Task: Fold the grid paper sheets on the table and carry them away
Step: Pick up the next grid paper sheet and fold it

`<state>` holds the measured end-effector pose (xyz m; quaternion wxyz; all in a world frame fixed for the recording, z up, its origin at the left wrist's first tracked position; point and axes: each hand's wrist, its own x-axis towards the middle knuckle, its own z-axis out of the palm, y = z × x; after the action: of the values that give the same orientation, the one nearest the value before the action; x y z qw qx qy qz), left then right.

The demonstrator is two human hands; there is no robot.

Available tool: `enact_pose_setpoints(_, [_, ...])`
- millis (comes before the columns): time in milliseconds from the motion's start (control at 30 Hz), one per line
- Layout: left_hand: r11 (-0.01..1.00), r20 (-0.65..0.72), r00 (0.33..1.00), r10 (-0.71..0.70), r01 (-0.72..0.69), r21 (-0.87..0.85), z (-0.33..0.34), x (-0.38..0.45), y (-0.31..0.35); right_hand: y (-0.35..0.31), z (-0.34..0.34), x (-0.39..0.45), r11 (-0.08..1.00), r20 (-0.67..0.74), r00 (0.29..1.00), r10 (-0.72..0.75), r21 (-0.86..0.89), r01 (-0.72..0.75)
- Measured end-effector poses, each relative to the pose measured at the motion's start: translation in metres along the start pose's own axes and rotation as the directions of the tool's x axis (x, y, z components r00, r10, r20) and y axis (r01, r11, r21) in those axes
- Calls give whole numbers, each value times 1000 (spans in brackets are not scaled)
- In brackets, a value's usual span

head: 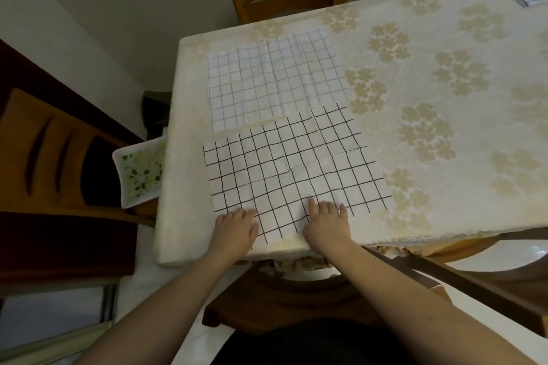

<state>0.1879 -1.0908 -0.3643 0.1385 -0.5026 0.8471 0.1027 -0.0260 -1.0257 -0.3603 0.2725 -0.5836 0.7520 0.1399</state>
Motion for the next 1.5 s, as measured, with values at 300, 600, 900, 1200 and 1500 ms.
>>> enact_pose_setpoints(300, [970, 0, 973, 230, -230, -78, -31, 86, -28, -13, 12, -1, 988, -93, 989, 114, 113, -103])
enact_pose_setpoints(600, [827, 25, 827, 562, -561, -45, -43, 154, -50, -71, 27, -11, 889, -230, 884, 407, 322, -326])
enact_pose_setpoints(900, [827, 45, 836, 548, -532, -181, -64, 201, -63, -99, 28, -20, -102, 247, 560, 790, 955, -277])
enact_pose_setpoints(1200, [892, 68, 930, 362, -324, -315, -71, 255, -66, -89, 51, 1, -476, 483, 519, 705, 865, -160])
enact_pose_setpoints(1500, [903, 114, 982, 153, -92, -419, -86, 283, -46, -90, 46, 9, -658, 566, 515, 644, 753, -6])
